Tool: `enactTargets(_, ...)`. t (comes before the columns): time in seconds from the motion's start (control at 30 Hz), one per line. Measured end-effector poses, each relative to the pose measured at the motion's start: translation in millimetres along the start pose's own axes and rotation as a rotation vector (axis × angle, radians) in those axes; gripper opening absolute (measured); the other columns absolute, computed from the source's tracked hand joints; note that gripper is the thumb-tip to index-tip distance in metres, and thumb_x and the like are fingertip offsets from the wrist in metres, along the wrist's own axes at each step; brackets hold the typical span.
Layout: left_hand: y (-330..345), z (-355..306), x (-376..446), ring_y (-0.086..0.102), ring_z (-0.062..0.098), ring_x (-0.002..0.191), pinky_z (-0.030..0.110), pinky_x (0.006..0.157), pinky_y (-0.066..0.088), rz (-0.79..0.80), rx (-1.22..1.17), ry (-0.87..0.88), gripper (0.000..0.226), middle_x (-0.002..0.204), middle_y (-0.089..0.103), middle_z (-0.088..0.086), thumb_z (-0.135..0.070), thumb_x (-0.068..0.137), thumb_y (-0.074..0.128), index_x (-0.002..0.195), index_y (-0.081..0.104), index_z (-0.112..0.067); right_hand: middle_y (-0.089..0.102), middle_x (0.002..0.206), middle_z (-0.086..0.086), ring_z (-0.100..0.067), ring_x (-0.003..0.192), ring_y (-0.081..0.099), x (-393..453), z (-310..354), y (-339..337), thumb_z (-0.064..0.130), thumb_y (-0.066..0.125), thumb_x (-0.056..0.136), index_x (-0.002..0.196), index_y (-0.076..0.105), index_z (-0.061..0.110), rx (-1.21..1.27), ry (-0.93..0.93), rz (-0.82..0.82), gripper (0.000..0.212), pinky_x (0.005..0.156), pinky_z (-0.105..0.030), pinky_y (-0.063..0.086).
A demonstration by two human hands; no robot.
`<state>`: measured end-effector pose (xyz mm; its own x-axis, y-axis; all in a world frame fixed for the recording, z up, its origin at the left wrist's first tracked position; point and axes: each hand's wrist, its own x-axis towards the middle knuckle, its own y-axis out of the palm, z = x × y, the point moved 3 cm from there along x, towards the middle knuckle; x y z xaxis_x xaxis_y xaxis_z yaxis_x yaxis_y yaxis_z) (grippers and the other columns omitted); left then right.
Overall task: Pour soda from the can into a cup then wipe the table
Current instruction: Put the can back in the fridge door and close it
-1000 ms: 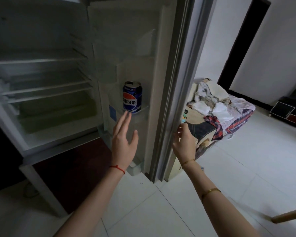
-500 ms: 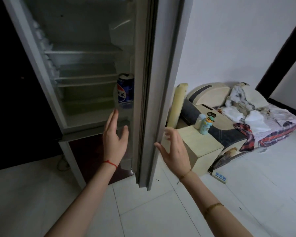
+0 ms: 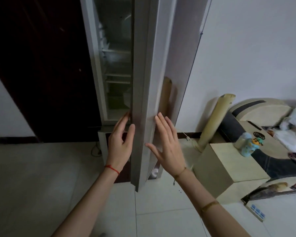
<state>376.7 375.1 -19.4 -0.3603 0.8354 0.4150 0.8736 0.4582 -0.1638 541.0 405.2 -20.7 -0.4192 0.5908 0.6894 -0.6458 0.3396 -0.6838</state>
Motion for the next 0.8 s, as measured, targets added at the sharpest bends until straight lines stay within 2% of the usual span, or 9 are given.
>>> enactTargets(0.1,-17,8,10,0.045,0.005,0.133,0.036,0.111,0.042,-0.025,0.008,-0.009,0.048,0.146,0.045,-0.011,-0.038,0.097,0.050,0.143,0.043,-0.029,0.018,0.162,-0.005,-0.025,0.151,0.011,24,7,20,0.045,0.059,0.093,0.152,0.023,0.006,0.008,-0.047,0.009,0.079,0.121,-0.047,0.021)
enactTargets(0.23,-40,28,32,0.044,0.006,0.135,0.041,0.112,0.041,-0.056,0.021,-0.010,0.061,0.148,0.045,-0.007,-0.054,0.091,0.052,0.144,0.046,-0.025,0.020,0.161,-0.010,-0.029,0.151,0.011,59,20,47,0.039,0.061,0.094,0.150,0.025,0.000,0.043,-0.099,-0.032,0.077,0.121,-0.048,0.022)
enactTargets(0.33,-57,43,53,0.046,0.005,0.133,0.043,0.109,0.044,-0.062,0.042,-0.007,0.061,0.147,0.046,-0.011,-0.054,0.088,0.056,0.143,0.046,-0.030,0.020,0.161,-0.011,-0.031,0.151,0.010,82,30,69,0.037,0.059,0.096,0.150,0.024,0.000,0.049,-0.104,-0.030,0.075,0.119,-0.051,0.025)
enactTargets(0.5,-85,67,95,0.051,0.003,0.126,0.042,0.106,0.047,-0.108,0.103,0.030,0.052,0.139,0.048,-0.010,-0.033,0.091,0.066,0.140,0.051,-0.021,0.015,0.162,-0.010,-0.030,0.151,0.006,122,39,108,0.035,0.056,0.098,0.152,0.021,0.003,0.039,-0.088,-0.022,0.072,0.118,-0.053,0.024)
enactTargets(0.67,-110,96,141,0.051,0.013,0.129,0.044,0.106,0.047,-0.083,0.183,0.070,0.047,0.140,0.049,-0.001,-0.023,0.093,0.064,0.138,0.054,-0.010,0.011,0.163,-0.008,-0.029,0.151,0.003,160,42,147,0.031,0.053,0.100,0.153,0.018,0.006,0.022,-0.041,-0.023,0.068,0.118,-0.053,0.022)
enactTargets(0.8,-124,117,177,0.051,0.016,0.129,0.045,0.105,0.047,-0.056,0.225,0.059,0.045,0.141,0.049,0.002,-0.019,0.095,0.061,0.138,0.053,-0.008,0.009,0.164,-0.005,-0.027,0.152,-0.001,188,43,174,0.028,0.053,0.100,0.154,0.016,0.009,0.003,-0.016,-0.004,0.069,0.119,-0.052,0.021)
